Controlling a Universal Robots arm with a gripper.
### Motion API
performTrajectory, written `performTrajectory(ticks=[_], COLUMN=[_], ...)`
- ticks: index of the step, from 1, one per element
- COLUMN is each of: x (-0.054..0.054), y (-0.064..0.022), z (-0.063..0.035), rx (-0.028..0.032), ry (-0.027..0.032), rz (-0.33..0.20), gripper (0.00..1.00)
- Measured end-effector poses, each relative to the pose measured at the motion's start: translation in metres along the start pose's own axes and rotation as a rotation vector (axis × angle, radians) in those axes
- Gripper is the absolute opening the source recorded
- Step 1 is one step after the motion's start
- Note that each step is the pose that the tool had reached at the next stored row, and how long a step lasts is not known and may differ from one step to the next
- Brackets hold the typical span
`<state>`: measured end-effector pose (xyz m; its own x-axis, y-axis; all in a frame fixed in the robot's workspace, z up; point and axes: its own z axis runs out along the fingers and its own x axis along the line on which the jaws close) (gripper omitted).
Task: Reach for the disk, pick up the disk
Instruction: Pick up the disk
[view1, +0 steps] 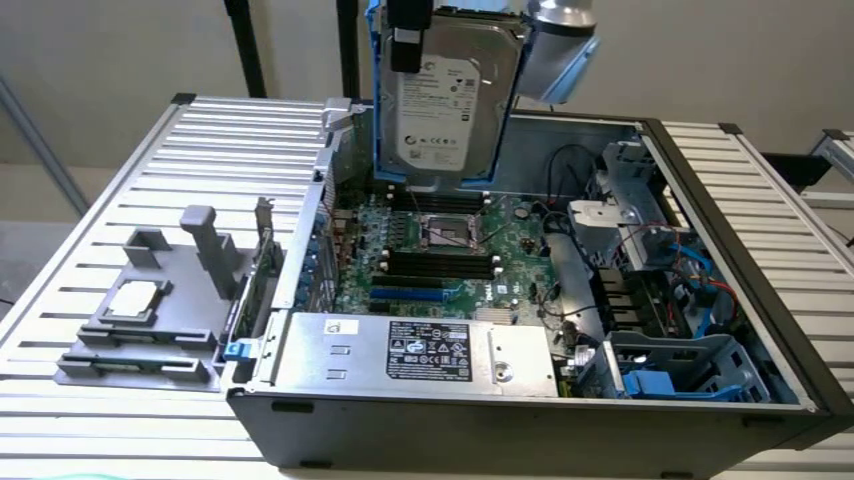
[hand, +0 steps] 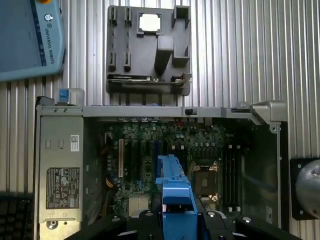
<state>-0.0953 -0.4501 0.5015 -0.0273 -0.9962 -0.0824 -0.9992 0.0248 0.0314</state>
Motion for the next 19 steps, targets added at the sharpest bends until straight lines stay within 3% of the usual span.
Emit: performTrajectory(ticks=[7,19], x=[0.009,0.034], y=[-0.0313,-0.0794], z=[-0.0008,-0.0042], rx=[-0.0001,-0.0001], ry=[0.0001,0.0001], rz=[0.000,0.000], gripper=[0.33,0.33])
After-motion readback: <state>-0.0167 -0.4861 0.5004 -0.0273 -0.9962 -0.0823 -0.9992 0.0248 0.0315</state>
